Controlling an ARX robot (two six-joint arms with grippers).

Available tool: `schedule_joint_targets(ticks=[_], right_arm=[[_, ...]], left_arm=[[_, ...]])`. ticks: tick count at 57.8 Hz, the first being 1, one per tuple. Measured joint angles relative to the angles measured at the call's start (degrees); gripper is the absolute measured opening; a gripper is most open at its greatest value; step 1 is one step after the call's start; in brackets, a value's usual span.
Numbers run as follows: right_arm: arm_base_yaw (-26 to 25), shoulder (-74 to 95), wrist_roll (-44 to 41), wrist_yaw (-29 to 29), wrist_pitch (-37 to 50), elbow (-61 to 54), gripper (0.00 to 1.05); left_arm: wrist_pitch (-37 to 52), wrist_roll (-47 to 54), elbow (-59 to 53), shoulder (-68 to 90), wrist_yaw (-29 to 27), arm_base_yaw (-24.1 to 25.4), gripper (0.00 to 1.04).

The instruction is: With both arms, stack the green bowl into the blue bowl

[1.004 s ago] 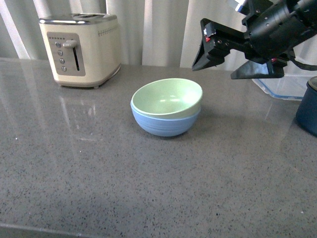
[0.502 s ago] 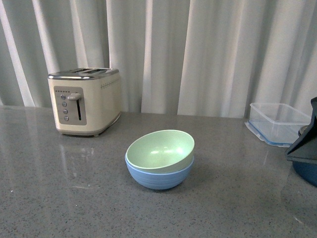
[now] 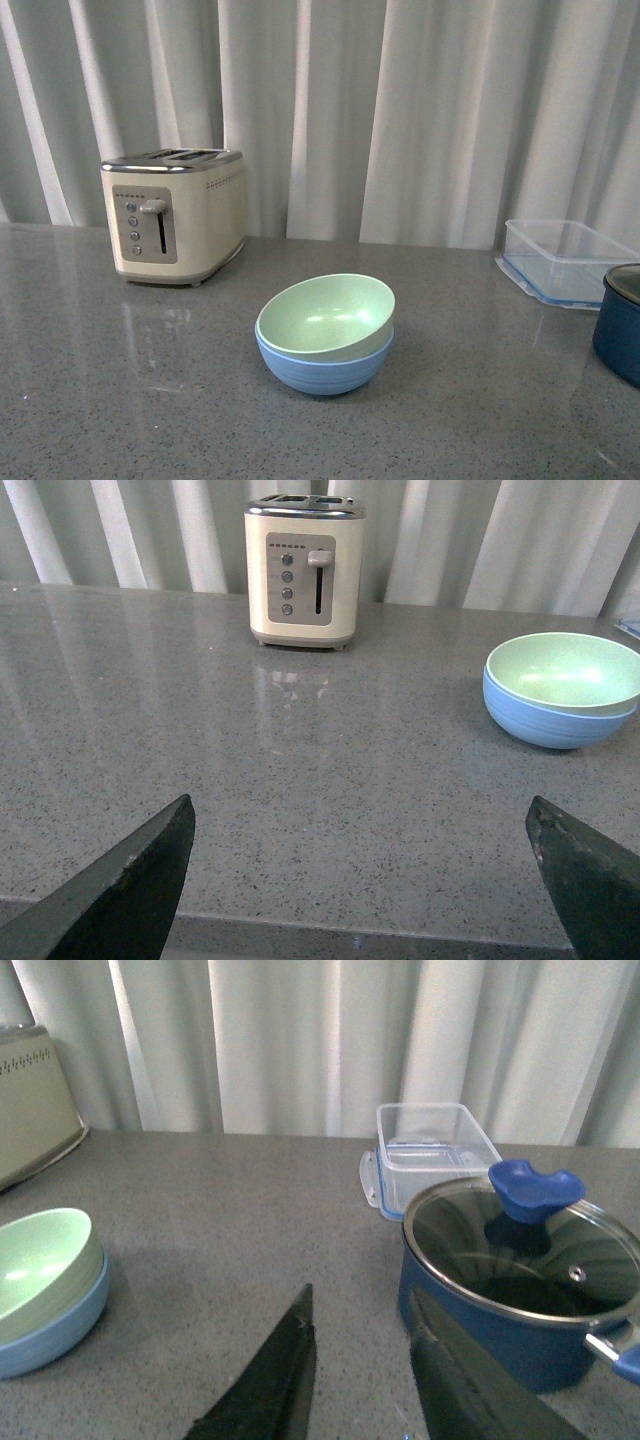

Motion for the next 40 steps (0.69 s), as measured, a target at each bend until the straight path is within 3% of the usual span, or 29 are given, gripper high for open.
schedule_joint_targets(ticks=[6, 8, 14, 40], right_arm=[[-0.79, -2.95, -0.11, -1.16, -0.02, -3.13, 0.01], [-2.47, -4.26, -0.20, -3.74, -0.11, -4.17, 0.01], [-4.70, -7.39, -0.24, -4.31, -0.76, -6.36, 0.01], [-4.85, -22.05, -0.24, -4.76, -8.98, -12.98, 0.01]], left_arm=[[0.00, 0.00, 0.00, 0.00, 0.02, 0.00, 0.98], [0.00, 0.00, 0.00, 0.00, 0.02, 0.00, 0.98], [0.00, 0.00, 0.00, 0.00, 0.04, 0.00, 0.98], [0.00, 0.00, 0.00, 0.00, 0.02, 0.00, 0.98]])
